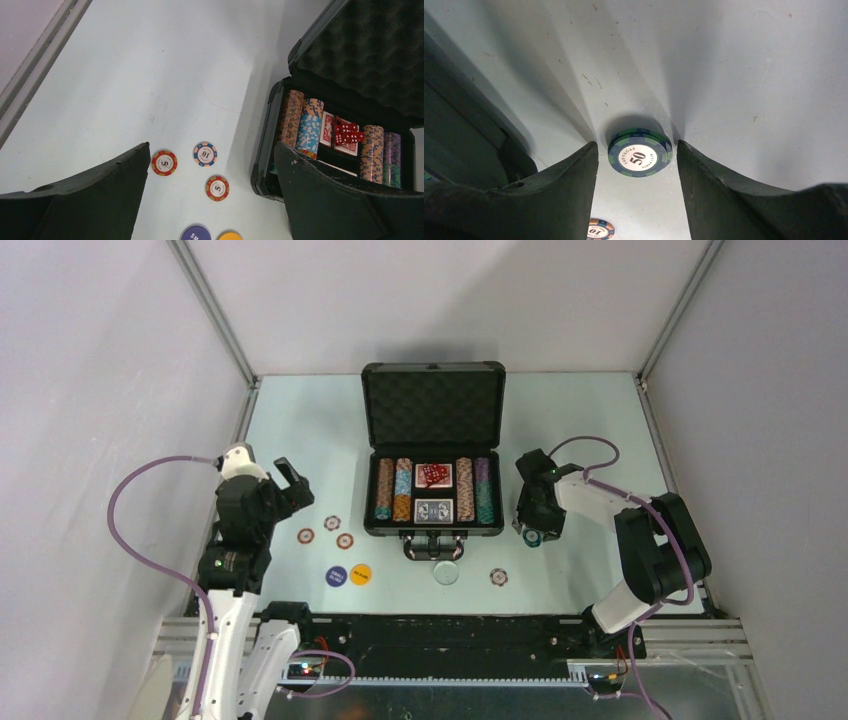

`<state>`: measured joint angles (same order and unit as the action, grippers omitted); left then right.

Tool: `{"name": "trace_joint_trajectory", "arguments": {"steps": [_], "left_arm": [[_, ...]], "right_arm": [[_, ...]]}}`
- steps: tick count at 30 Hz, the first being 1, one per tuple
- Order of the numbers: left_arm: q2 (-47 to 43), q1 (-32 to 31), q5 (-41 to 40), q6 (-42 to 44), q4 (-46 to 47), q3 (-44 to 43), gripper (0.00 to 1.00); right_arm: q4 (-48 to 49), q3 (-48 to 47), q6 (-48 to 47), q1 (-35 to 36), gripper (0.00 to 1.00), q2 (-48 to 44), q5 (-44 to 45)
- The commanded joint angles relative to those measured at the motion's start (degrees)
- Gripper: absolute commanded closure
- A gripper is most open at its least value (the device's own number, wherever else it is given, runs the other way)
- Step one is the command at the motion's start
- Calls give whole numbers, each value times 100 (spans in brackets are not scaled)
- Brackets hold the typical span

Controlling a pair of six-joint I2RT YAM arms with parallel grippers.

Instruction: Pack up texas hold em set

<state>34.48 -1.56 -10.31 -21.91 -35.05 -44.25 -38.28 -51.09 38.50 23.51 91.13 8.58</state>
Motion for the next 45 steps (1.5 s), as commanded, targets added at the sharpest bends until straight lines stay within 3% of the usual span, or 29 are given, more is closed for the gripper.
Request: {"name": "trace_joint_trajectory", "arguments": {"steps": [1, 9, 20, 45], "left_arm": [[-11, 42, -54, 152, 120, 4, 2], [-3, 42, -43, 159, 119, 6, 2], [-7, 42, -33, 152, 119, 17, 2], [6, 42, -49, 152, 118, 4, 2]], "right_arm": [[103, 162, 64, 54, 38, 115, 96], [209, 361, 128, 45, 43, 21, -16], [117, 605, 190, 47, 40, -318, -106], [151, 644, 151, 80, 65, -427, -167]]}}
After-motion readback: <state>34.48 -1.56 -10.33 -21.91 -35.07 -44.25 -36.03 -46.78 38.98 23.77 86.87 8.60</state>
